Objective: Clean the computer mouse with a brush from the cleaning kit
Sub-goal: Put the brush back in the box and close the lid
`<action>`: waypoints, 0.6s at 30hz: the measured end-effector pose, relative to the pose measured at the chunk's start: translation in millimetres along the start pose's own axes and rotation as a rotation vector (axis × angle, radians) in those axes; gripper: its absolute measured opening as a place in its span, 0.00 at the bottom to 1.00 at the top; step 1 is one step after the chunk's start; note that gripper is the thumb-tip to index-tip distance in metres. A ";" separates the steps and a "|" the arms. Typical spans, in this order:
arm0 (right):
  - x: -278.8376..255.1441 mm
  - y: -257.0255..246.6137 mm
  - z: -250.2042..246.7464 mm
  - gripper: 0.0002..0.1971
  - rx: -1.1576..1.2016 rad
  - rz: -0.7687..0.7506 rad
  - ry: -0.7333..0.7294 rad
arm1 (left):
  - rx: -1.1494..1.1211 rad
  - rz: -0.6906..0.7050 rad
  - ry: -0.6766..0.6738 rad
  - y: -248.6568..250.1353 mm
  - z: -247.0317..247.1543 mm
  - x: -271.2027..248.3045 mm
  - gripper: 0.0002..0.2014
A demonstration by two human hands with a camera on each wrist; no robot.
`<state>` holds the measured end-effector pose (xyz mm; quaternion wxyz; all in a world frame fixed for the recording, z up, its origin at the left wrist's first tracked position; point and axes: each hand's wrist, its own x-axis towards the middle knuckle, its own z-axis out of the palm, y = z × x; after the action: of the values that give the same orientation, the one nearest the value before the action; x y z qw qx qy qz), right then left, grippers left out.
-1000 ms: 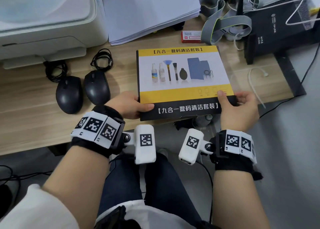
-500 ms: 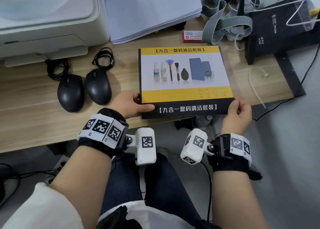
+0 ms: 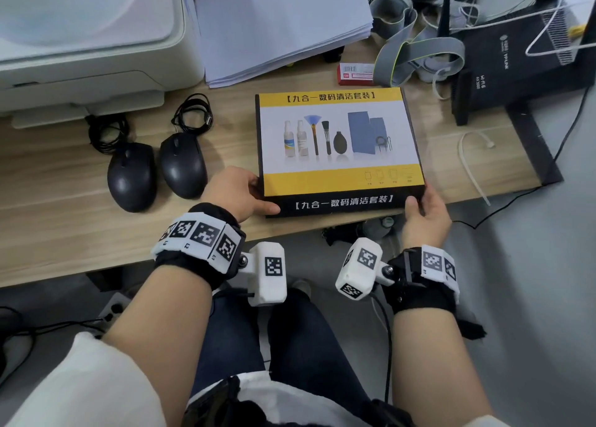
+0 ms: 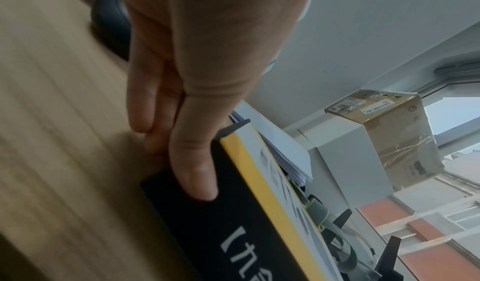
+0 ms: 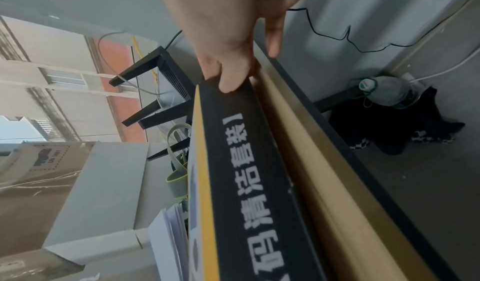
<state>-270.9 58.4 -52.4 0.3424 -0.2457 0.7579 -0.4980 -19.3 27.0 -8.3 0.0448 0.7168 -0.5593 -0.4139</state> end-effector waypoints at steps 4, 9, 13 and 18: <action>12.4 -7.0 -0.9 0.19 -0.037 0.016 0.054 | 0.064 -0.015 0.078 1.9 5.0 1.5 0.20; 20.4 -7.3 5.9 0.17 0.011 0.040 0.148 | 0.143 -0.012 0.096 6.7 6.7 1.2 0.19; 24.2 -1.9 13.9 0.15 0.032 0.064 0.219 | 0.176 0.007 0.093 10.4 6.5 1.1 0.17; 26.0 -2.3 19.2 0.15 0.055 0.025 0.219 | 0.119 0.031 0.140 3.1 11.0 4.4 0.17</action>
<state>-273.0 27.7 -62.6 0.2704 -0.1710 0.7799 -0.5380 -28.6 26.6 -16.2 0.0476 0.7368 -0.5892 -0.3282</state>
